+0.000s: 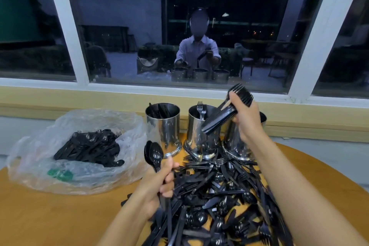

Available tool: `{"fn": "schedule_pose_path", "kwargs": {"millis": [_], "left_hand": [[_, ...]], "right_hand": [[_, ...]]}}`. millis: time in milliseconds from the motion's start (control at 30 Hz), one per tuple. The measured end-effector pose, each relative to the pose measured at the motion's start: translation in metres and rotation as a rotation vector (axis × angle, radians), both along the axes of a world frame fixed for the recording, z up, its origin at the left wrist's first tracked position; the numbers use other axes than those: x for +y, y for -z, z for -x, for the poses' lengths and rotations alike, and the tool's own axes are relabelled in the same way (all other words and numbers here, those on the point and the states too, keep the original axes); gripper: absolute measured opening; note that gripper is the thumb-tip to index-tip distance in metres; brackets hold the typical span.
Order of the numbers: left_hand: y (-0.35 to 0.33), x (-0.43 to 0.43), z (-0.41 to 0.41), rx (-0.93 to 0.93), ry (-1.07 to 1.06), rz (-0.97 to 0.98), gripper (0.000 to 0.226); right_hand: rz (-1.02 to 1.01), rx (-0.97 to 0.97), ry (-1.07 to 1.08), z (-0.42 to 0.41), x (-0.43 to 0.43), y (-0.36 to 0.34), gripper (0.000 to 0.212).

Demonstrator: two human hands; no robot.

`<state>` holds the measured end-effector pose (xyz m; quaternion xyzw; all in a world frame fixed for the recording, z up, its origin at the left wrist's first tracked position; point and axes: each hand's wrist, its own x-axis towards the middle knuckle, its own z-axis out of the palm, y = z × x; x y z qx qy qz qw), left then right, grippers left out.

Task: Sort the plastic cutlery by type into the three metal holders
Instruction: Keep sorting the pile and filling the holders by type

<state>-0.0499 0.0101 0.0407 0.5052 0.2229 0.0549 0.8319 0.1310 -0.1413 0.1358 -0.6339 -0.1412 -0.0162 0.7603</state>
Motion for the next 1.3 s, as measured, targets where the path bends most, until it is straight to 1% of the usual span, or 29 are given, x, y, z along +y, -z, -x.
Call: {"fn": "schedule_pose_path", "kwargs": {"millis": [33,133,167,233,300,367,467,567,600,633,700,733,767,800,833,867,900,933,1000,1033,1133,1233,1300], "left_hand": [[0.002,0.002,-0.005,0.036,0.014,-0.061,0.051],[0.009,0.008,-0.024,0.13,0.047,-0.218,0.06],[0.011,0.01,-0.03,0.137,0.055,-0.226,0.058],[0.013,0.014,-0.042,0.127,0.062,-0.172,0.05],[0.017,0.018,-0.054,0.099,0.049,-0.124,0.04],[0.02,0.019,-0.063,0.065,0.036,-0.13,0.028],[0.02,0.016,-0.071,0.004,0.036,-0.134,0.021],[0.014,0.011,-0.077,-0.028,0.023,-0.14,0.022],[0.011,0.009,-0.077,-0.034,0.026,-0.135,0.023],[0.009,0.007,-0.077,-0.039,0.033,-0.121,0.023],[0.003,0.004,-0.076,-0.055,0.055,-0.093,0.022],[0.0,0.002,-0.074,-0.068,0.064,-0.081,0.022],[-0.003,0.0,-0.072,-0.084,0.07,-0.073,0.022],[-0.006,-0.003,-0.071,-0.1,0.074,-0.067,0.022],[-0.008,-0.005,-0.068,-0.115,0.079,-0.069,0.022],[-0.01,-0.008,-0.066,-0.128,0.086,-0.073,0.022],[-0.012,-0.011,-0.063,-0.139,0.094,-0.082,0.022],[-0.012,-0.015,-0.06,-0.147,0.104,-0.09,0.021],[-0.014,-0.025,-0.054,-0.163,0.132,-0.115,0.021],[-0.014,-0.031,-0.049,-0.169,0.15,-0.127,0.021],[-0.016,-0.042,-0.04,-0.196,0.231,-0.142,0.023],[-0.017,-0.047,-0.028,-0.239,0.339,-0.118,0.028],[-0.019,-0.048,-0.022,-0.236,0.38,-0.117,0.033]], "right_hand": [[0.007,-0.039,0.036,-0.011,0.004,-0.006,0.014],[0.051,-0.165,0.126,-0.043,0.019,-0.014,0.026],[0.078,-0.207,0.149,-0.054,0.025,-0.012,0.029],[0.171,-0.281,0.202,-0.076,0.037,-0.006,0.033],[0.298,-0.338,0.243,-0.095,0.048,0.002,0.035],[0.431,-0.373,0.243,-0.107,0.058,0.011,0.034],[0.657,-0.366,0.14,-0.12,0.07,0.027,0.029],[0.945,-0.302,-0.053,-0.128,0.075,0.041,0.026],[1.023,-0.28,-0.112,-0.129,0.075,0.041,0.028],[1.092,-0.271,-0.15,-0.13,0.075,0.038,0.041],[1.215,-0.278,-0.179,-0.129,0.071,0.026,0.073],[1.252,-0.295,-0.173,-0.126,0.068,0.019,0.082],[1.25,-0.327,-0.143,-0.12,0.064,0.011,0.085],[1.203,-0.363,-0.091,-0.111,0.059,0.003,0.079],[1.103,-0.396,-0.047,-0.098,0.051,-0.002,0.067],[0.969,-0.387,-0.052,-0.079,0.044,-0.005,0.052],[0.838,-0.341,-0.13,-0.058,0.036,-0.006,0.038],[0.762,-0.279,-0.257,-0.035,0.03,-0.004,0.03],[0.757,-0.2,-0.465,0.001,0.02,0.006,0.025],[0.749,-0.192,-0.499,0.012,0.014,0.016,0.023],[0.61,-0.16,-0.448,0.025,0.004,0.035,0.014],[0.447,-0.174,-0.455,0.036,-0.01,0.043,0.008],[0.382,-0.174,-0.468,0.043,-0.016,0.046,0.013]]}}
